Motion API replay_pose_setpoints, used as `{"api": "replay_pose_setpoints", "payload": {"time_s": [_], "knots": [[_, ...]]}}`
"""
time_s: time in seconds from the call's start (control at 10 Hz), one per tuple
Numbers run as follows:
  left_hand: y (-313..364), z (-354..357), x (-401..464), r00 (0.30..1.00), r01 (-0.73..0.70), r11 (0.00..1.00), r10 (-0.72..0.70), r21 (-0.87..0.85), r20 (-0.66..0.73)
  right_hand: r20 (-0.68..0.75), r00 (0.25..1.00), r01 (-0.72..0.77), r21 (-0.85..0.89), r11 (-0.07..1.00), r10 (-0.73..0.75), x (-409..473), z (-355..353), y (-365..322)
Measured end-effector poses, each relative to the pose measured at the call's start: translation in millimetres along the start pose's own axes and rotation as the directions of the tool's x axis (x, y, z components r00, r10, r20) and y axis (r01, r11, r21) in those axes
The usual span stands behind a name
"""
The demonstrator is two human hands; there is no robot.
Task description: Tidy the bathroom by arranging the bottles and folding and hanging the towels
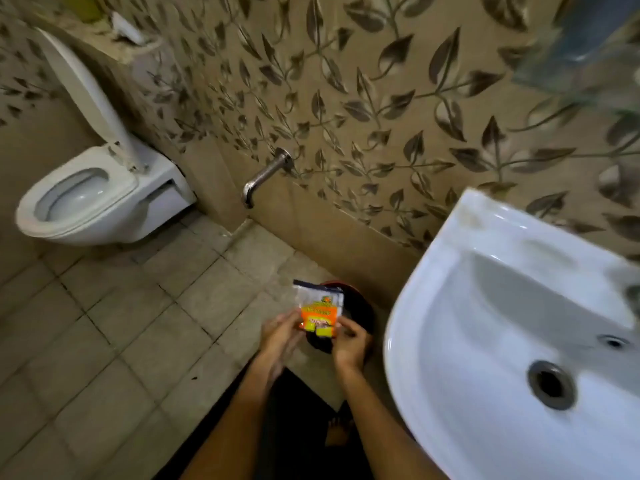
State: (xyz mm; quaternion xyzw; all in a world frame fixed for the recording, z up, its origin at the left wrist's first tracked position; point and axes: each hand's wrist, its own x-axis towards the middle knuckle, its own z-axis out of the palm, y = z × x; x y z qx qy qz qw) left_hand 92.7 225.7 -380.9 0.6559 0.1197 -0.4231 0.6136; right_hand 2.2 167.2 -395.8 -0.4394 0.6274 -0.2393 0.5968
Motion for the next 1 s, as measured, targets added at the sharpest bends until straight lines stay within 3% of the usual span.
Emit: {"api": "replay_pose_setpoints", "payload": {"time_s": [0.1, 0.3, 0.4, 0.6, 0.8, 0.9, 1.0], "knots": [[-42.0, 2.1, 50.6, 0.987, 0.160, 0.987, -0.160, -0.007, 0.005, -0.073, 0.990, -0.117, -0.001, 0.993, 0.117, 46.8, 12.7, 60.1], [-114.4, 7.6, 136.5, 0.987, 0.160, 0.986, -0.160, 0.047, 0.012, -0.088, 0.952, -0.289, 0.068, 0.955, 0.295, 126.0, 23.6, 149.3], [-140.5, 12.7, 164.7, 0.978, 0.207, 0.978, -0.207, 0.007, 0.022, -0.152, 0.927, -0.326, 0.121, 0.938, 0.342, 152.5, 25.6, 171.1], [-172.6, 22.7, 217.6, 0.947, 0.276, 0.953, -0.292, 0.129, 0.132, -0.249, 0.897, -0.313, 0.225, 0.923, 0.365, 187.6, 35.4, 194.2], [-191.9, 24.9, 250.6, 0.927, 0.281, 0.934, -0.323, 0.219, 0.190, -0.175, 0.952, -0.245, 0.058, 0.968, 0.251, 195.8, 51.9, 212.5], [-200.8, 7.9, 257.6, 0.937, 0.254, 0.893, -0.322, 0.371, 0.134, -0.165, 0.952, -0.266, -0.027, 0.964, 0.258, 192.9, 43.5, 230.1], [-215.8, -16.0, 251.2, 0.932, 0.299, 0.869, -0.354, 0.394, 0.072, -0.214, 0.932, -0.312, -0.070, 0.947, 0.291, 181.6, 32.3, 238.2]]}}
